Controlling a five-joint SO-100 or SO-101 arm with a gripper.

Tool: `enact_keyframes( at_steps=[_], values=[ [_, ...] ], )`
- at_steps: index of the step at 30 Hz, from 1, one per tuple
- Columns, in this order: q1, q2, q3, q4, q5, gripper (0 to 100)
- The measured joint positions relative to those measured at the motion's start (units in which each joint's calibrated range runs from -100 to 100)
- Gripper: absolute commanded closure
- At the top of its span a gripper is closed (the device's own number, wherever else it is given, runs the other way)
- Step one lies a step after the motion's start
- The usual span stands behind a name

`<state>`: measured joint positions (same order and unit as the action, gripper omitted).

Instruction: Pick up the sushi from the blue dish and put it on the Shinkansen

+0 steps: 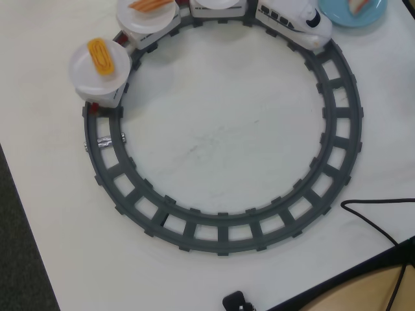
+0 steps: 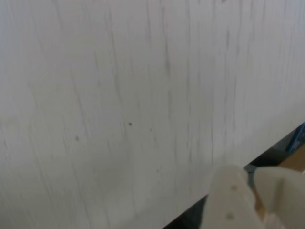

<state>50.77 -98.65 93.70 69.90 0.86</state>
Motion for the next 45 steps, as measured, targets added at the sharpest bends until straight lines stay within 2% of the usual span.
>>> enact_keyframes(
  at_steps=[41,45],
  values=[
    [0.16,0.00,0.00,0.17,-0.21,98],
    [2.36,0.00,0.00,0.09,2.20,98]
  ],
)
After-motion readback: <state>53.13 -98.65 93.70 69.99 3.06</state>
